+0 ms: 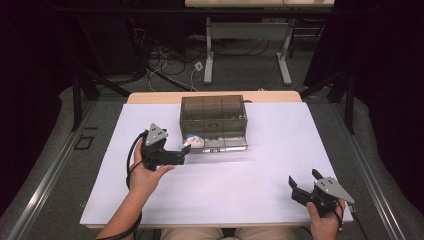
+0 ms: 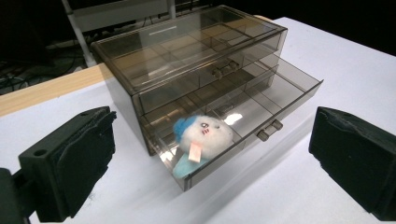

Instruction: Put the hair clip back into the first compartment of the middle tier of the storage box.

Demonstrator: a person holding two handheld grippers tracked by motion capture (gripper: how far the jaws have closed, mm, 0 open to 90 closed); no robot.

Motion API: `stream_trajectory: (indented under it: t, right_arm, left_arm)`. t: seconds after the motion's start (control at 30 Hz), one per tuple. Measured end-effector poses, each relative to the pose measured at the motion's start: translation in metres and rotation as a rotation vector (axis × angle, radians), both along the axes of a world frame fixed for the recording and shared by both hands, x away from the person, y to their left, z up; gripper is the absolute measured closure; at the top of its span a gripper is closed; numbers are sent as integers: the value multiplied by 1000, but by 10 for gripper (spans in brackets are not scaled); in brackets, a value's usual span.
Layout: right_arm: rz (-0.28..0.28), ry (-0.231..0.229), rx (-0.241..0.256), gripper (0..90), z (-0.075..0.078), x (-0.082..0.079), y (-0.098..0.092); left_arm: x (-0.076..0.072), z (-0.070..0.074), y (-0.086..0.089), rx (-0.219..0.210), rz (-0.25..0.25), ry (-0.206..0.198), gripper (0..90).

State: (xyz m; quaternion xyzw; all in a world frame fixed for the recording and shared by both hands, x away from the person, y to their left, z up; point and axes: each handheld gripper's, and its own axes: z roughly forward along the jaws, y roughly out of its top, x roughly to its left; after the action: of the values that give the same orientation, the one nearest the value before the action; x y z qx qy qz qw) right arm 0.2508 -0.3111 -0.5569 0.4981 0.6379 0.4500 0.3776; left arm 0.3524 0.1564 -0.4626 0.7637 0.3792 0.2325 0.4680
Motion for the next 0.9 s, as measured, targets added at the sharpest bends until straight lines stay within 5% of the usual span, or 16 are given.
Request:
stream_trajectory:
  t: [0.63,0.67,0.9]
  right_arm:
    - [-2,4,-2,153,0,0,0]
    - [-14,-32,7,153,-2,2,1]
    - [-8,-3,-7,153,0,0,1]
  left_arm:
    - [-34,-18,53,-95,108,-8,3]
    - [-36,-19,55,-96,111,-6,3]
    - [-46,-33,67,-103,150,13,3]
